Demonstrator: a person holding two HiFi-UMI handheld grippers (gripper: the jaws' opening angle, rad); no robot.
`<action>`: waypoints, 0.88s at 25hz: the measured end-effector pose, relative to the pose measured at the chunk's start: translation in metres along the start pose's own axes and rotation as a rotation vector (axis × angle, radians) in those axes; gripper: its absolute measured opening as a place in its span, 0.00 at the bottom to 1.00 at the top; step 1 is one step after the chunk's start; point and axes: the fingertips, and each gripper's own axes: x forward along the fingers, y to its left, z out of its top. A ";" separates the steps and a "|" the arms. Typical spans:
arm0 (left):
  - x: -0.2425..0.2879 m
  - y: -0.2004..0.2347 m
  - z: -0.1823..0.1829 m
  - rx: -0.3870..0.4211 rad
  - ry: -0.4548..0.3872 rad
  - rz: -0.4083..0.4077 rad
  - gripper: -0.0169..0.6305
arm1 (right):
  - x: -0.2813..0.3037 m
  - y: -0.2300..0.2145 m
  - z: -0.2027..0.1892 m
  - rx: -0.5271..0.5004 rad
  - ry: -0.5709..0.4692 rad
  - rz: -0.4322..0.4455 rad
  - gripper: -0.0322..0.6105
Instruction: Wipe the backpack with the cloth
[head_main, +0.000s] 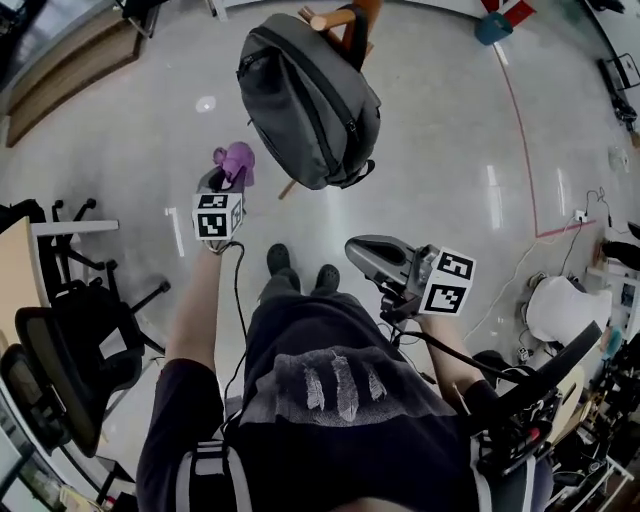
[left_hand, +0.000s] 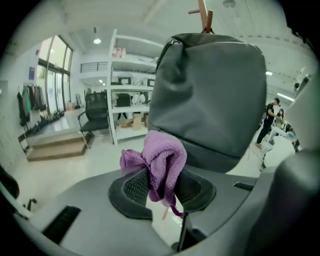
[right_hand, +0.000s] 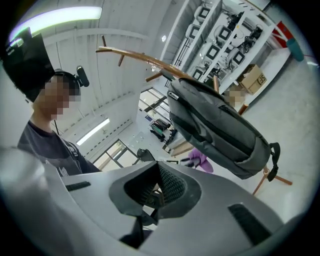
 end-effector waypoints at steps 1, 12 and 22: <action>0.010 0.015 0.022 0.046 -0.026 0.007 0.21 | 0.010 0.000 -0.002 -0.011 0.019 -0.006 0.06; 0.047 -0.056 0.102 0.325 -0.114 -0.147 0.21 | 0.019 0.006 0.006 -0.014 -0.033 -0.117 0.06; -0.007 -0.200 0.074 0.386 -0.114 -0.372 0.21 | -0.008 0.007 0.009 -0.006 -0.087 -0.064 0.06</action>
